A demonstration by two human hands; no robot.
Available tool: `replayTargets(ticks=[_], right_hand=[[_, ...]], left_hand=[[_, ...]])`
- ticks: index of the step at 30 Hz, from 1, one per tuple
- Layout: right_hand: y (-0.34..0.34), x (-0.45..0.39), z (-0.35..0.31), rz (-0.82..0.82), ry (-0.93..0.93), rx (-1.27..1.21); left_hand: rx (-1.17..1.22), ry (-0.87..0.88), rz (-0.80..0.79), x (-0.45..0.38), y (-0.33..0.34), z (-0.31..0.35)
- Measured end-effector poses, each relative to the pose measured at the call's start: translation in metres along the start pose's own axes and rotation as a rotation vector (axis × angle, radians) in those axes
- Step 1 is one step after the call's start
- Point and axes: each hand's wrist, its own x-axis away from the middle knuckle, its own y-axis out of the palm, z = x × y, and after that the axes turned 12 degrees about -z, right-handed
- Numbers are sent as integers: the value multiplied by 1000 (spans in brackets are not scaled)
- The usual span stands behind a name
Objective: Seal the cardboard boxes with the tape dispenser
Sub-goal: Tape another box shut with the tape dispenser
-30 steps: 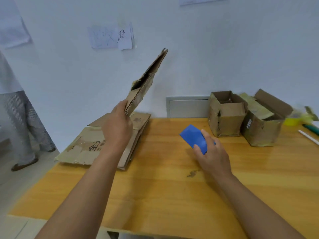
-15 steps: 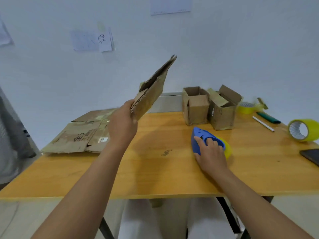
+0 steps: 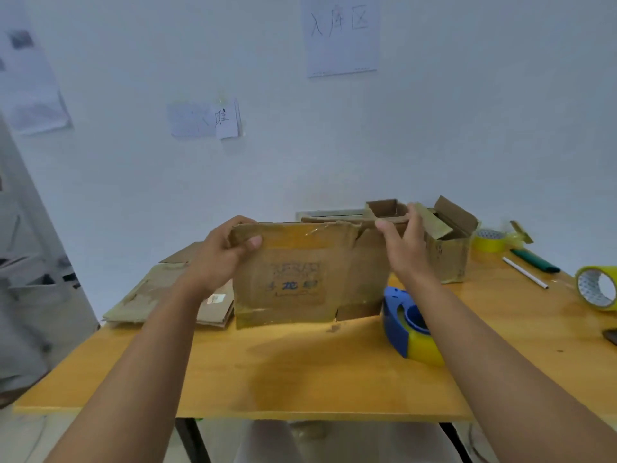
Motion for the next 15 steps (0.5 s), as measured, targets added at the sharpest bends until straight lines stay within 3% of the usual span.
replayTargets(ticks=[2,6,11,15], right_hand=[[5,-11,-6,-59,25,-86],[20,-13,-2,-123,-19,-123],[47,-13,12,-223,-73,-225],[65,-32,11,-193,-93,-255]], left_hand=[[84,-13,2,0,-6,-10],[248,-37,159,-4,-2,-37],[264,-10,214,-17,18,-62],[152,6,331,-36,28,-71]])
